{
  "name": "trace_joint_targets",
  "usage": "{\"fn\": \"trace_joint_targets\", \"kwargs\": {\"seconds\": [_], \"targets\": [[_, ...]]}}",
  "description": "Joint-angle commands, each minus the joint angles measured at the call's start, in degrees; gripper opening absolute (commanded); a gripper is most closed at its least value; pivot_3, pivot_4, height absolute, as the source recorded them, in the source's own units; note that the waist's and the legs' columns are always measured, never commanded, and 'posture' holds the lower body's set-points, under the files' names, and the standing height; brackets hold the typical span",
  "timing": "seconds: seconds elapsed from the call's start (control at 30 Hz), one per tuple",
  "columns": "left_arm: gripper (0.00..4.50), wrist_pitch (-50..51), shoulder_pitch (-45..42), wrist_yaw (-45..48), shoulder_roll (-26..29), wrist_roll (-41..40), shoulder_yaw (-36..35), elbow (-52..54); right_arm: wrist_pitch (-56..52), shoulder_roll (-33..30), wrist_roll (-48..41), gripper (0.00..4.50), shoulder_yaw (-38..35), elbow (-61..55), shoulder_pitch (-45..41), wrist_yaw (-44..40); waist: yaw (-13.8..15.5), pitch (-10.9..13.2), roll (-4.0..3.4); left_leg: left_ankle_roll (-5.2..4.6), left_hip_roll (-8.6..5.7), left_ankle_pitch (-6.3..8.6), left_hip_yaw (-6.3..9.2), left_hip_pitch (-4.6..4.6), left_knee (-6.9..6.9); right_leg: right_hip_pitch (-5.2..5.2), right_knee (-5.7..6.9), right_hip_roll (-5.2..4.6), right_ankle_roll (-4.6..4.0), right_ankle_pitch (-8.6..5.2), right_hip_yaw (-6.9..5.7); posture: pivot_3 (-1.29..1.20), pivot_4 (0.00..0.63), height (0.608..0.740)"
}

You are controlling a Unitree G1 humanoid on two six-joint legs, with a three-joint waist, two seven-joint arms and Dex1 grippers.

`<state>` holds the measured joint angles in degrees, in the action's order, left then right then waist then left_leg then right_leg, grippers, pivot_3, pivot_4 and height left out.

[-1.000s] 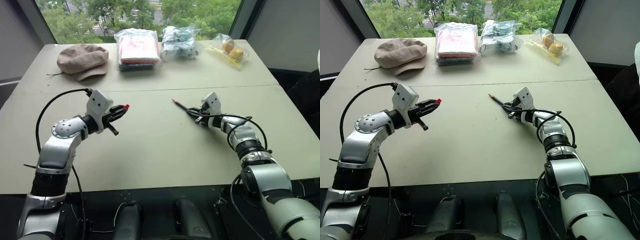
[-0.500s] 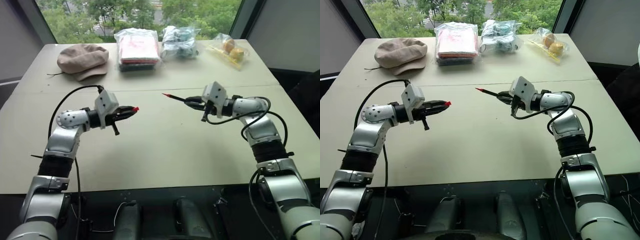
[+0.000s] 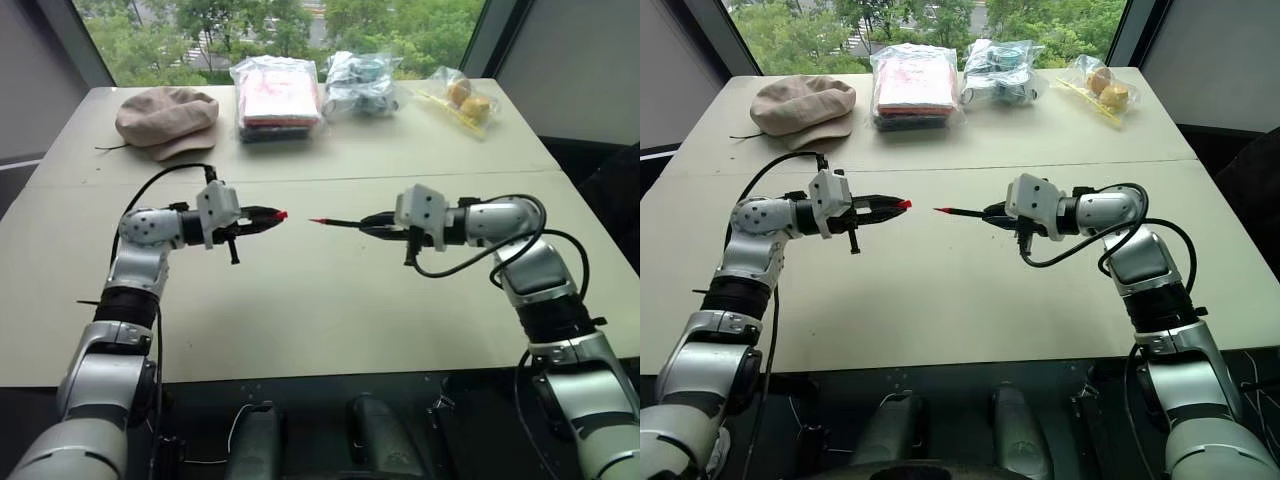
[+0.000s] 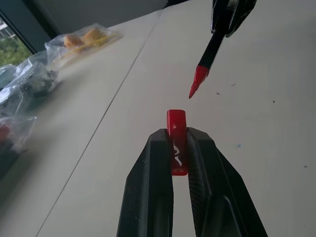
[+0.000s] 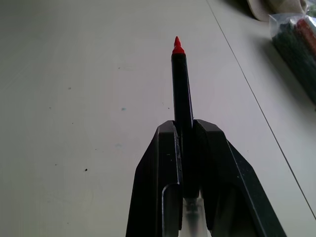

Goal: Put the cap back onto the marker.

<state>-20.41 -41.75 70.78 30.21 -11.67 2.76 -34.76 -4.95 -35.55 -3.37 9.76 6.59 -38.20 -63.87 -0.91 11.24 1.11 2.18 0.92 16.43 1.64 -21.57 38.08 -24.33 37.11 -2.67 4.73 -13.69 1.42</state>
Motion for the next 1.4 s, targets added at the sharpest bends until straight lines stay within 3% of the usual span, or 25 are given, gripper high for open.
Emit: {"fn": "trace_joint_targets", "kwargs": {"seconds": [0.03,1.4], "targets": [[0.0,-1.8,-1.6,0.5,0.0,0.0,-0.2,0.3,-0.6,-0.2,-0.8,0.05,-0.3,-2.8,-0.1,0.3,0.0,0.0,0.0,0.0,0.0,0.0,0.0,0.0,0.0,0.0,0.0,0.0,0.0,0.0,0.0,0.0,0.15,0.74],[0.0,-3.8,-2.0,4.8,-0.3,1.9,1.1,-2.3,-4.8,1.3,-2.4,0.05,2.0,-6.4,-0.6,0.0,0.0,0.0,0.0,0.0,0.0,0.0,0.01,0.0,0.0,0.0,0.0,0.01,0.0,0.0,0.0,0.0,0.15,0.74]]}}
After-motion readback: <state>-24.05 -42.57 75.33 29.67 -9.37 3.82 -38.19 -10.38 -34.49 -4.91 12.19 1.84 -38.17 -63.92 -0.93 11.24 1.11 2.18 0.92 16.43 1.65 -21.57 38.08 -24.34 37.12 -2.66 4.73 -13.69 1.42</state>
